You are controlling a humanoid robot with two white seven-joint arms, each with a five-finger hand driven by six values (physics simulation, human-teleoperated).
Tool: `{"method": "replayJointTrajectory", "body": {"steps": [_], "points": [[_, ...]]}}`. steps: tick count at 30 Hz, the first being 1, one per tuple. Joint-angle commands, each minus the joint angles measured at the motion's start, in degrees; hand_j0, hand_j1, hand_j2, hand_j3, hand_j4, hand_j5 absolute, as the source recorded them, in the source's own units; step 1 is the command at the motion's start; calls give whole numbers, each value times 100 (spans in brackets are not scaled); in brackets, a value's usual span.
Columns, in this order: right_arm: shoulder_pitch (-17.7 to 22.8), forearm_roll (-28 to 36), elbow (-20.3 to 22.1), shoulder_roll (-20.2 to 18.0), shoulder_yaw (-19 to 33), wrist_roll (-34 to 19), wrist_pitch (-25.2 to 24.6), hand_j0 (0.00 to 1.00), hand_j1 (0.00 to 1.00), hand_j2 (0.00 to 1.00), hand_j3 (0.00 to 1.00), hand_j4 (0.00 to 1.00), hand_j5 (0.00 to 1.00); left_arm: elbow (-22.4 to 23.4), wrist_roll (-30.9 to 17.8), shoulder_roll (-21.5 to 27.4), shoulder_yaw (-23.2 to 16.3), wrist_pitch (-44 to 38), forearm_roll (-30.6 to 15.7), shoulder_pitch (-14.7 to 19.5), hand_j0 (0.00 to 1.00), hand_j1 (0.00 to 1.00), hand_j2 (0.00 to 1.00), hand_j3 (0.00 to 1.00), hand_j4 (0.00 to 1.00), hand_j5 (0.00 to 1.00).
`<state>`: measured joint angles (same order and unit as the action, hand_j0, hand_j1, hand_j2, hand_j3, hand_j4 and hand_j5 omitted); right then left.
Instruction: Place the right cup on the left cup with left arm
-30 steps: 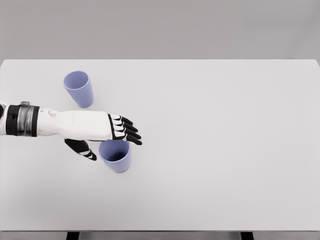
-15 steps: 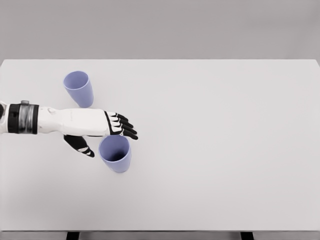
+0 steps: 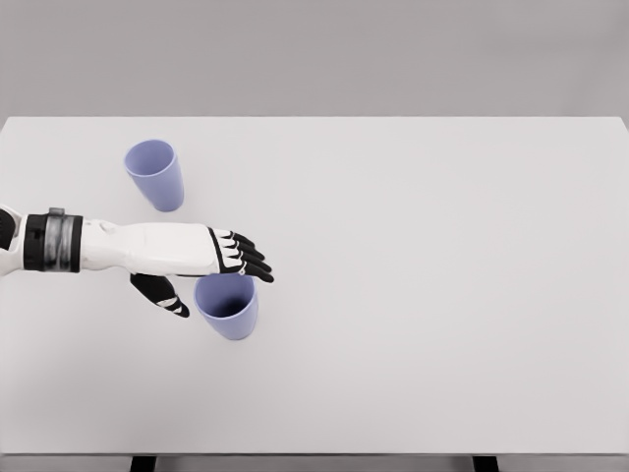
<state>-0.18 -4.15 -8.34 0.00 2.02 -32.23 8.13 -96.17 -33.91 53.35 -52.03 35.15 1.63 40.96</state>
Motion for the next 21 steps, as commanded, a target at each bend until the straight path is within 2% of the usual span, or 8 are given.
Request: {"method": "replayJointTrajectory", "body": {"steps": [1,21], "points": [[0,-7,-1,0,0,-2,-4,100,100,100,100,100,100,-7,7,0,8,-15,-40,0,100,100,100,100,100,100],[0,-7,-1,0,0,-2,5,100,100,100,100,100,100,11,25,-88,8,-15,48,-53,100,100,100,100,100,100]]}}
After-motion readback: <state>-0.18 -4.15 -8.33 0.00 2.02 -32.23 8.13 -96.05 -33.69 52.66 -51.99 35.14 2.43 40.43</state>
